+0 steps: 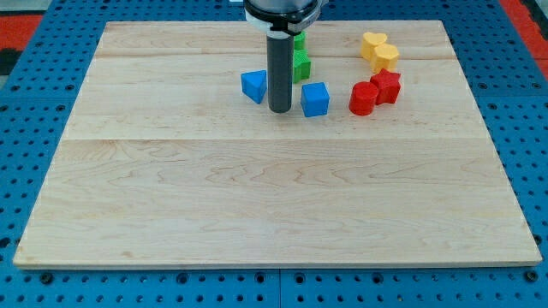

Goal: Point at the red star

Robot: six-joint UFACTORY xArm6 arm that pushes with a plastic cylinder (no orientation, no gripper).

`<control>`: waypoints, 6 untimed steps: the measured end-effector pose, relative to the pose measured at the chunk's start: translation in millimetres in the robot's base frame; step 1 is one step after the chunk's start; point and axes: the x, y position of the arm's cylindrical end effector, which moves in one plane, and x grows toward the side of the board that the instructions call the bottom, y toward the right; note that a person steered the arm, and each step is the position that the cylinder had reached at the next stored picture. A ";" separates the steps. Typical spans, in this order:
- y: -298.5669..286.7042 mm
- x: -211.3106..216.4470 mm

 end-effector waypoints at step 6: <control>44.9 65.2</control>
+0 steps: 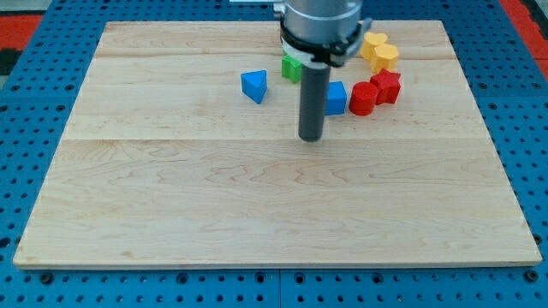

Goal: Point at the red star

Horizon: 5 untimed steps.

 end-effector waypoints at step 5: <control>131.1 -85.7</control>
